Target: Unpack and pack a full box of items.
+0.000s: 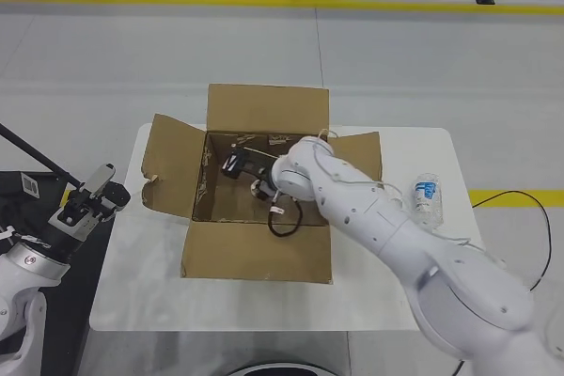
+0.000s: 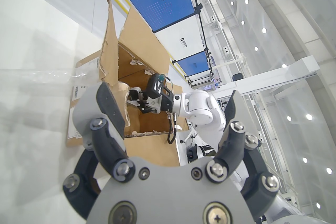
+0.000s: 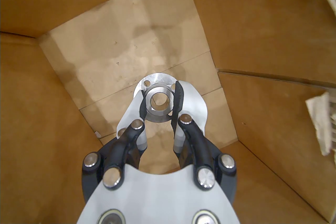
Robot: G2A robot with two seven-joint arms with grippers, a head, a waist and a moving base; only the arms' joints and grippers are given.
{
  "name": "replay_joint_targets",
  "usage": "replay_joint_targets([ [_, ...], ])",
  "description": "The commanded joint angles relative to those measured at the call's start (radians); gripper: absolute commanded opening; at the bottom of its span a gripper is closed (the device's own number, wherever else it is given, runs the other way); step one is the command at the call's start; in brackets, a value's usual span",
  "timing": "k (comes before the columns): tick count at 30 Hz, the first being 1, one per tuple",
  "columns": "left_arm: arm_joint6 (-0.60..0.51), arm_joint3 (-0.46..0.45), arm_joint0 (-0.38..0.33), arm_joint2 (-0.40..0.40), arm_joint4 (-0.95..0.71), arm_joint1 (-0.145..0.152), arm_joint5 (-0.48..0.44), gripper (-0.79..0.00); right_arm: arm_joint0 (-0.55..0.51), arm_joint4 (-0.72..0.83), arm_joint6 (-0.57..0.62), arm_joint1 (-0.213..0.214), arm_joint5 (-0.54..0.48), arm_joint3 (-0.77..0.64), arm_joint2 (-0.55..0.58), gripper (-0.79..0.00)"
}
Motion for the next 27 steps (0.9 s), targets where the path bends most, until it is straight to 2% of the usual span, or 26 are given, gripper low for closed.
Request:
replay_joint_targets([
  [1,0.0,0.0,0.0,0.0,0.0,0.0,0.0,0.0,0.001,-0.002,-0.005,-0.025,-0.016,0.054,-0.006,-0.785],
  [9,0.0,0.0,0.0,0.0,0.0,0.0,0.0,0.0,-0.002,-0.012,-0.062,-0.102,-0.064,0.225,-0.011,-0.785],
  [13,0.0,0.0,0.0,0.0,0.0,0.0,0.0,0.0,-0.001,-0.019,-0.076,-0.128,-0.091,0.288,-0.008,-0.597],
  [17,0.0,0.0,0.0,0.0,0.0,0.0,0.0,0.0,0.004,-0.027,-0.093,-0.147,-0.11,0.334,-0.003,-0.573],
  [20,0.0,0.0,0.0,0.0,0.0,0.0,0.0,0.0,0.007,-0.033,-0.1,-0.157,-0.124,0.36,0.001,-0.502],
  [27,0.0,0.0,0.0,0.0,0.0,0.0,0.0,0.0,0.018,-0.052,-0.124,-0.171,-0.158,0.396,0.012,-0.409],
])
